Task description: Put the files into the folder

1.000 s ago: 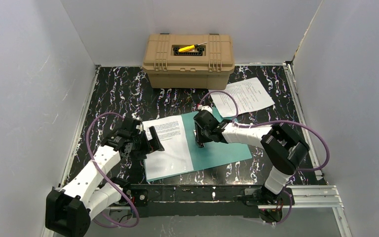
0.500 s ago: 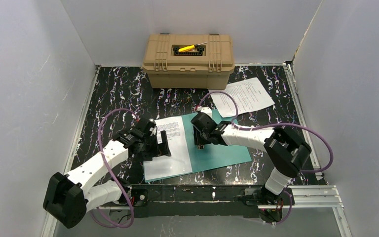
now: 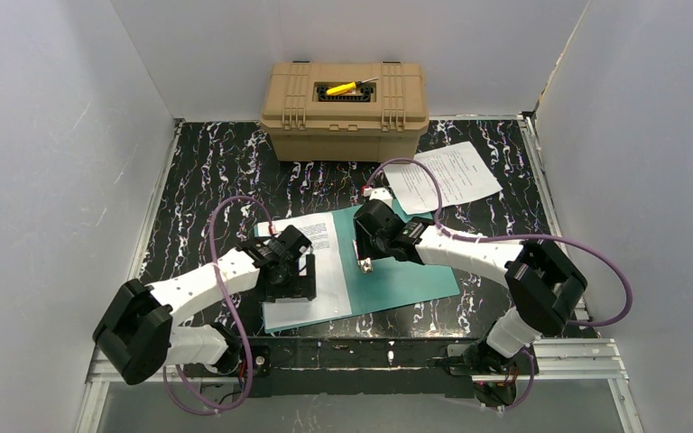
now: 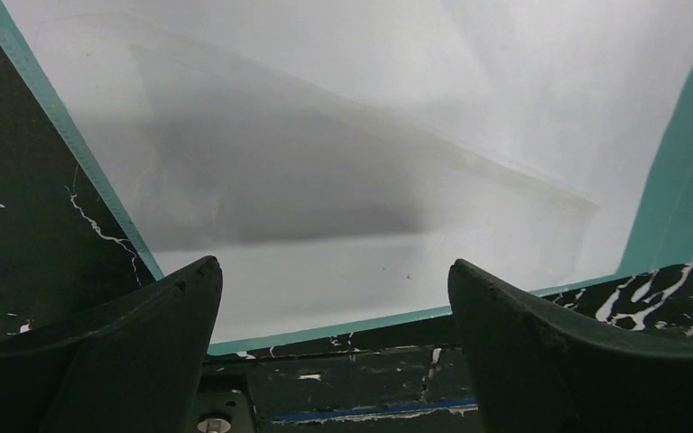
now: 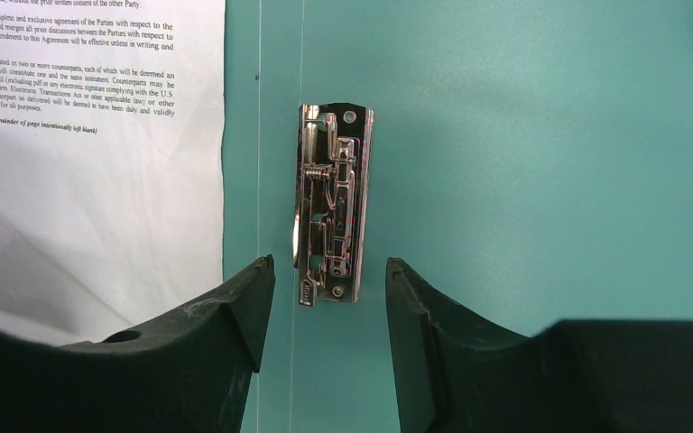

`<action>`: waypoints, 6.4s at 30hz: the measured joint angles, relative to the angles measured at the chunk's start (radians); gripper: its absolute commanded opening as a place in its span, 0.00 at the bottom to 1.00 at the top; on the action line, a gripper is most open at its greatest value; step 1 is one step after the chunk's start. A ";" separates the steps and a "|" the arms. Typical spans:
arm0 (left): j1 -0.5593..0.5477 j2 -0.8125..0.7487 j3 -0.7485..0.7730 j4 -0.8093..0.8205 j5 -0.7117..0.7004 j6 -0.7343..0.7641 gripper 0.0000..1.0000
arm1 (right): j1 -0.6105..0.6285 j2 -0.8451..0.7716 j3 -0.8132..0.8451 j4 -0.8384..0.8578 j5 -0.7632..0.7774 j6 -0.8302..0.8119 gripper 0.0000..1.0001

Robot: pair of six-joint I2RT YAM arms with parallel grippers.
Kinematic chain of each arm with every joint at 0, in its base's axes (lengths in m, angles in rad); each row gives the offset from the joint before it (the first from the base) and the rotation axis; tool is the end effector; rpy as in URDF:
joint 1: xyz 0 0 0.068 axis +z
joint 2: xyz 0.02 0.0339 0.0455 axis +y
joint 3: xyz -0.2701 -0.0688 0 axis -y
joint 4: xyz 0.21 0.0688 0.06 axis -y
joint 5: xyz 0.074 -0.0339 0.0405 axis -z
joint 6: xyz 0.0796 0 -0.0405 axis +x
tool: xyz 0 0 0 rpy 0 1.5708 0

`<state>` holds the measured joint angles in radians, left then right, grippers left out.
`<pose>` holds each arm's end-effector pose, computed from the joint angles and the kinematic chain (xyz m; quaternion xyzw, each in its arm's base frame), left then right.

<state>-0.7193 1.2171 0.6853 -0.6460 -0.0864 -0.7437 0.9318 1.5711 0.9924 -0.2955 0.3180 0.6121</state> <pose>0.1524 -0.1243 0.1705 -0.0204 0.9797 -0.0988 0.1734 0.2136 0.2458 0.2042 -0.0944 0.9249 0.1284 0.3453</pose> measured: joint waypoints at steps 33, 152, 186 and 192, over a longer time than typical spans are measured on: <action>-0.070 0.170 0.043 0.021 -0.070 -0.005 0.86 | 0.051 0.111 0.048 -0.028 -0.072 -0.068 0.15; -0.096 0.204 0.050 0.072 -0.071 -0.023 0.84 | 0.116 -0.076 0.012 -0.197 0.201 0.007 0.01; -0.096 0.208 0.049 0.070 -0.069 -0.018 0.84 | -0.163 0.034 -0.178 0.352 -0.479 0.251 0.01; -0.096 0.208 0.045 0.070 -0.069 -0.018 0.84 | -0.198 0.097 -0.089 0.351 -0.480 0.228 0.01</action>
<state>-0.8150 1.4254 0.7303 -0.5758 -0.1555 -0.7616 0.7338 1.6684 0.9031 0.0559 -0.1616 0.8402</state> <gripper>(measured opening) 0.847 0.041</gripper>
